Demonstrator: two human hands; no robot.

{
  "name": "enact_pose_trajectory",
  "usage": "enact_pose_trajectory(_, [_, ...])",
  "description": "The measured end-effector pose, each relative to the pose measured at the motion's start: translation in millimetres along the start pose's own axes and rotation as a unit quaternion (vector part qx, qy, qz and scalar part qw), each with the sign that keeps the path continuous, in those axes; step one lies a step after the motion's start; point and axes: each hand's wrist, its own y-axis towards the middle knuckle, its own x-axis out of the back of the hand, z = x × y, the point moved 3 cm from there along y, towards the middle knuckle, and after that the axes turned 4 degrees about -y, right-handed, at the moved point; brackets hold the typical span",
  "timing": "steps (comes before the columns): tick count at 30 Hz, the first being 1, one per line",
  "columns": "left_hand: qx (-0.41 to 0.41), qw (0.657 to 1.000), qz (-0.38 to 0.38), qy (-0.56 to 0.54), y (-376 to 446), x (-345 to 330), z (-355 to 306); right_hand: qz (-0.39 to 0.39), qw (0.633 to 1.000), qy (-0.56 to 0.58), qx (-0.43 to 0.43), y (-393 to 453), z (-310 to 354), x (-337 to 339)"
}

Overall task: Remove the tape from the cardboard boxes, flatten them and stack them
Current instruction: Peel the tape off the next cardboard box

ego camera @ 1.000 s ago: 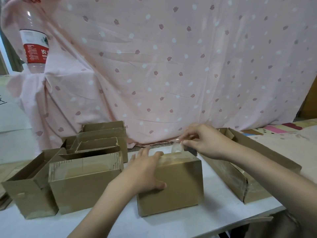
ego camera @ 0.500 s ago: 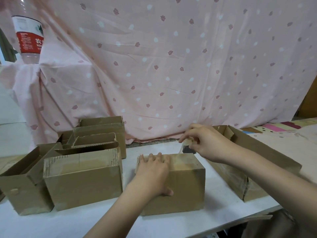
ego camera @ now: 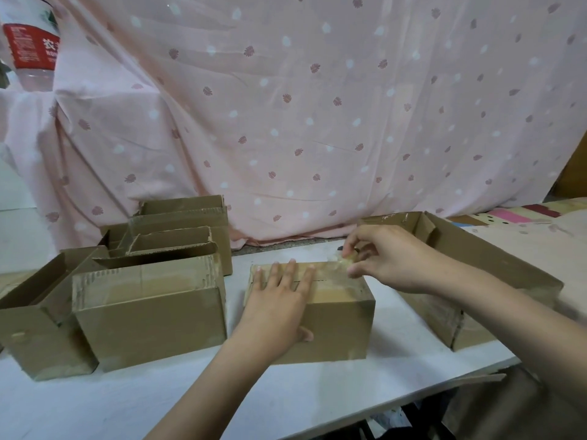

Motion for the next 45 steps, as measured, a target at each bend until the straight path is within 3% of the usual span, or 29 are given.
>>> enact_pose_trajectory(11, [-0.004,1.0,-0.005,-0.006,0.0,-2.4,1.3,-0.012,0.996,-0.088,0.004,9.6,-4.5,-6.7])
enact_pose_trajectory(20, [-0.013,1.0,-0.012,-0.003,0.0,-3.3,2.4,0.1,0.991,-0.088,-0.004,1.6,-6.7,-0.3])
enact_pose_trajectory(27, [-0.015,1.0,-0.019,-0.009,-1.3,-3.7,2.9,0.041,0.988,-0.144,-0.029,10.3,-4.9,1.3])
enact_pose_trajectory(33, [-0.021,1.0,-0.02,-0.007,-1.0,-3.9,3.3,-0.009,0.996,-0.085,0.003,18.7,-8.8,-6.9])
enact_pose_trajectory(36, [-0.022,1.0,-0.018,-0.008,-1.3,-4.2,3.5,-0.03,0.999,-0.039,-0.022,14.9,-13.2,-8.5])
enact_pose_trajectory(43, [-0.021,1.0,-0.018,-0.011,0.2,-3.9,3.6,-0.013,0.999,-0.028,-0.036,11.4,-14.9,-4.8])
enact_pose_trajectory(45, [-0.02,1.0,-0.019,-0.012,-0.1,-4.3,3.6,0.028,0.999,-0.009,-0.043,8.7,-17.3,-2.5])
